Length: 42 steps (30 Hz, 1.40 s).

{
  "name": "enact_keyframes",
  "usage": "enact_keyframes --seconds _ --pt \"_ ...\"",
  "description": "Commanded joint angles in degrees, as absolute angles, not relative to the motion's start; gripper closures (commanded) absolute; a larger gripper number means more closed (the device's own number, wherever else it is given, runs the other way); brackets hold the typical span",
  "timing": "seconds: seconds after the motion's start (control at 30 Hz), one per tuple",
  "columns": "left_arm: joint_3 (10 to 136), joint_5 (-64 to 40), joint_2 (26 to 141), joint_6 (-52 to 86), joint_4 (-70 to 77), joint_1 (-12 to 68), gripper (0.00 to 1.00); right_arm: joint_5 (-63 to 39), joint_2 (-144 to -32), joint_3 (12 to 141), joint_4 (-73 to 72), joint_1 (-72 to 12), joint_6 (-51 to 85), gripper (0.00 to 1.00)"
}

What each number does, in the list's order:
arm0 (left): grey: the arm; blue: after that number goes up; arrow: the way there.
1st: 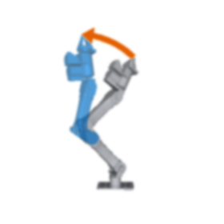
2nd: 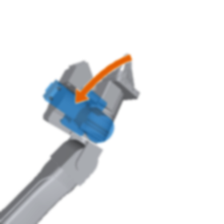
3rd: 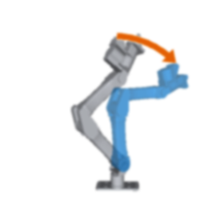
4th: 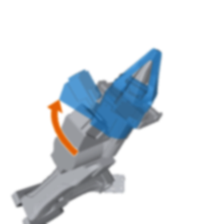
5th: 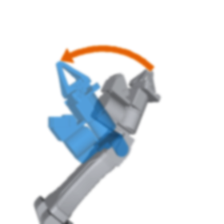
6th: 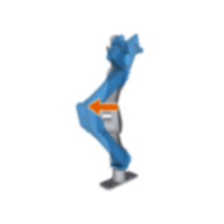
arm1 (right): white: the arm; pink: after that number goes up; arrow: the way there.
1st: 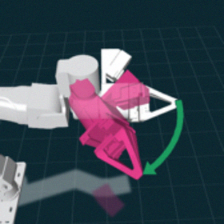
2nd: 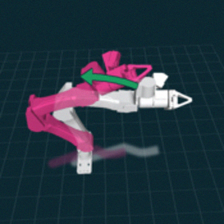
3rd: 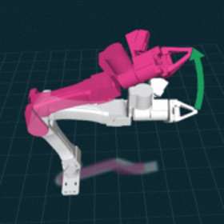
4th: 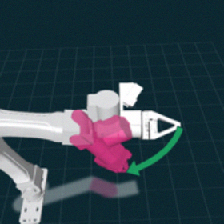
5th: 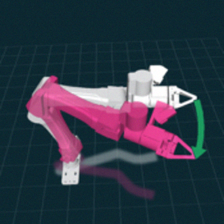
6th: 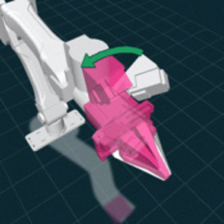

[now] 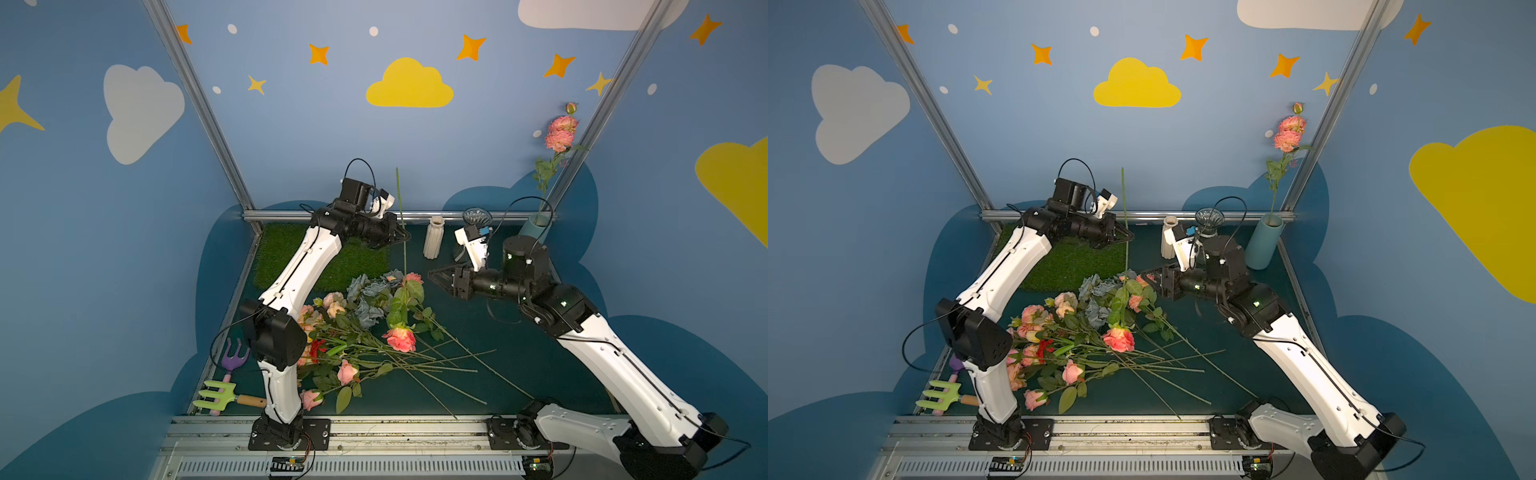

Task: Place the pink flowers into the vase
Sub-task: Pick up the flower at the center of the board.

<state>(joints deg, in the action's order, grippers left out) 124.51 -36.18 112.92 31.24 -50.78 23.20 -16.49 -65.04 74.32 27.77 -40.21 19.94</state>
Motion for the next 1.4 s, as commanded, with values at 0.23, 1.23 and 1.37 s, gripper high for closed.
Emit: enact_keyframes --seconds 0.23,1.23,1.37 --pt "137.96 -31.40 118.03 15.97 -79.21 26.54 0.98 17.35 -72.06 71.92 30.29 -49.44 5.33 0.56" --pt "135.58 -36.47 117.38 11.94 -79.10 28.01 0.98 39.85 -81.08 77.85 35.94 -72.39 -14.10 0.49" --pt "131.27 -34.65 115.37 10.83 -78.95 28.05 0.98 50.77 -82.91 77.88 35.08 -73.95 -18.50 0.49"
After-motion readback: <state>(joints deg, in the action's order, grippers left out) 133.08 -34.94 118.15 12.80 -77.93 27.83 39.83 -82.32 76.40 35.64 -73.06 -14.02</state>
